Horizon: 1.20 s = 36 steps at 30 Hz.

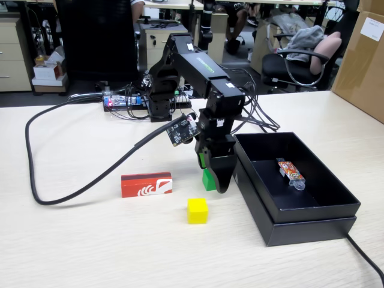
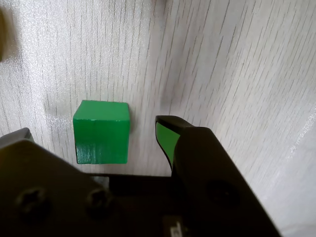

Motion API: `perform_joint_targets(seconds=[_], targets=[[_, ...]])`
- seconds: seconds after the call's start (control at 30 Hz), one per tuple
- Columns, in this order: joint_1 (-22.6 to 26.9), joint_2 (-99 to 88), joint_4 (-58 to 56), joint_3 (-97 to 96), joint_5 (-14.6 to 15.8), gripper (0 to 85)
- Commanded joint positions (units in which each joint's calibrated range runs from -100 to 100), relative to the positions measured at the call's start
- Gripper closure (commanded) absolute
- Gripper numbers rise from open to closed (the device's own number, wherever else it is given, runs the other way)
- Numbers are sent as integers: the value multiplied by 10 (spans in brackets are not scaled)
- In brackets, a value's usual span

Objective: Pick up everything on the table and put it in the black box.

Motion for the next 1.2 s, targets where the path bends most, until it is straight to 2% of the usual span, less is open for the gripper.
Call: perform_joint_targets(seconds=[0.0,0.03,0.27,0.3,0.43,0.57,0.7,0.83,1.03,1.17], targets=[[1,-12,-1,14,0,388],[1,-12,0,14,0,423],[0,-4,6,13,-1,424],[0,-2,11,12,-1,454],[0,2,16,4,0,462],[-1,2,19,3,0,604],[-1,1,21,5,0,624],[-3,-4,21,17,0,818],[-10,-34,19,16,-3,830],[-20,-132,8,-10,-12,830]])
